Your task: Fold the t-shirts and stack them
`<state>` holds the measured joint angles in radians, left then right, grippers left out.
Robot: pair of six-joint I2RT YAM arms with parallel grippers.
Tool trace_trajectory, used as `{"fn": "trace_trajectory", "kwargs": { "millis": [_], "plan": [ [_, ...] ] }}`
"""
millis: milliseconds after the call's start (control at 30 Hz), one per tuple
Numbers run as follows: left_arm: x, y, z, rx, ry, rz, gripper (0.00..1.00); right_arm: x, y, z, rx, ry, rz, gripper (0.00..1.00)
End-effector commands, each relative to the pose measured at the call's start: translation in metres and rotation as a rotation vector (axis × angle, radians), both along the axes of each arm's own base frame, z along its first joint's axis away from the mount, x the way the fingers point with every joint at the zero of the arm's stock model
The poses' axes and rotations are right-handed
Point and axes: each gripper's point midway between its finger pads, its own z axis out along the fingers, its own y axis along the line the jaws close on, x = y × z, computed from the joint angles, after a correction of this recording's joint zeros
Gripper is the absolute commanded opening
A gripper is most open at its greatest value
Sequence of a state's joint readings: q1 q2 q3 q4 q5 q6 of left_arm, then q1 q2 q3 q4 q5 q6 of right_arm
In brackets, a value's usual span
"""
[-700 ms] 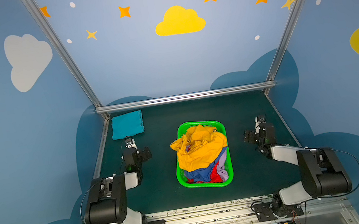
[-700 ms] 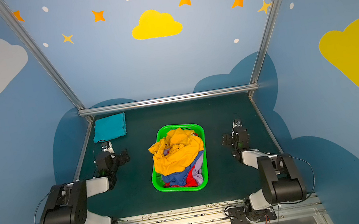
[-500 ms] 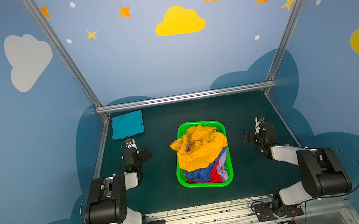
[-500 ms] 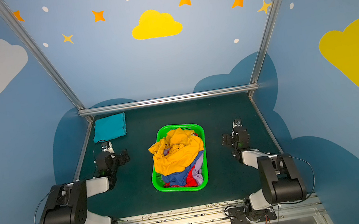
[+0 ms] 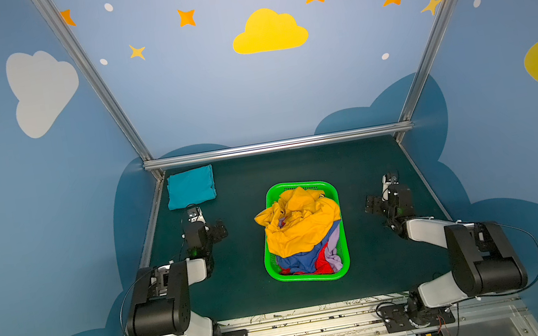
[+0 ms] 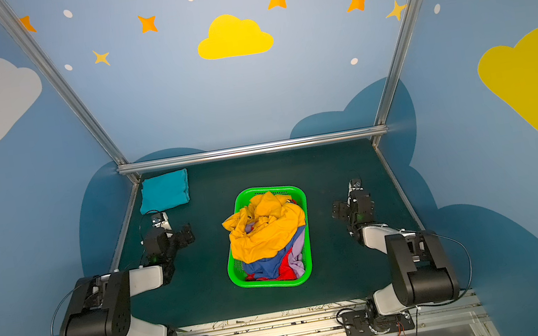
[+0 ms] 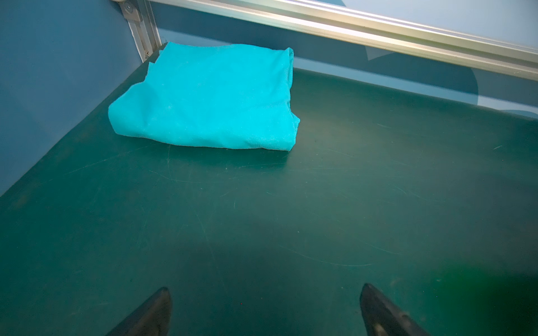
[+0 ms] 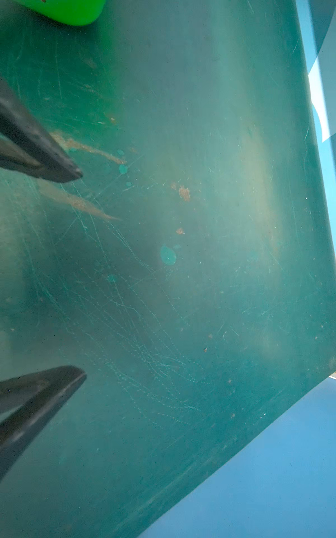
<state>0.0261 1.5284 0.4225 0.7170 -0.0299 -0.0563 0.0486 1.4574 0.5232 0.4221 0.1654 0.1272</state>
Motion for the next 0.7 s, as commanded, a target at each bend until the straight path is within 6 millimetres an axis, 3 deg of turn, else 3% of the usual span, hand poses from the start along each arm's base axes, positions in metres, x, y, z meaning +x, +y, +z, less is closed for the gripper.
{"fn": "trace_trajectory", "kwargs": {
  "millis": [0, 300, 367, 533, 667],
  "plan": [
    [0.004, 0.0, 0.007, 0.006, -0.015, -0.011, 1.0, 0.002, -0.001, 0.008, 0.004, -0.02, -0.009, 0.99],
    [0.003, 0.0, 0.007, 0.005, -0.019, -0.013, 1.0, 0.002, -0.001, 0.008, 0.001, -0.022, -0.011, 0.98],
    [0.003, 0.002, 0.011, 0.016, -0.025, 0.012, 1.0, 0.003, 0.004, 0.017, -0.01, -0.033, 0.017, 0.99],
    [0.002, 0.004, 0.05, 0.118, -0.006, 0.094, 1.0, -0.007, 0.003, 0.054, -0.098, -0.05, -0.046, 0.99],
    [-0.004, -0.005, 0.099, 0.098, -0.087, 0.137, 1.0, -0.023, 0.006, 0.091, -0.053, -0.1, -0.124, 0.99]
  ]
}}
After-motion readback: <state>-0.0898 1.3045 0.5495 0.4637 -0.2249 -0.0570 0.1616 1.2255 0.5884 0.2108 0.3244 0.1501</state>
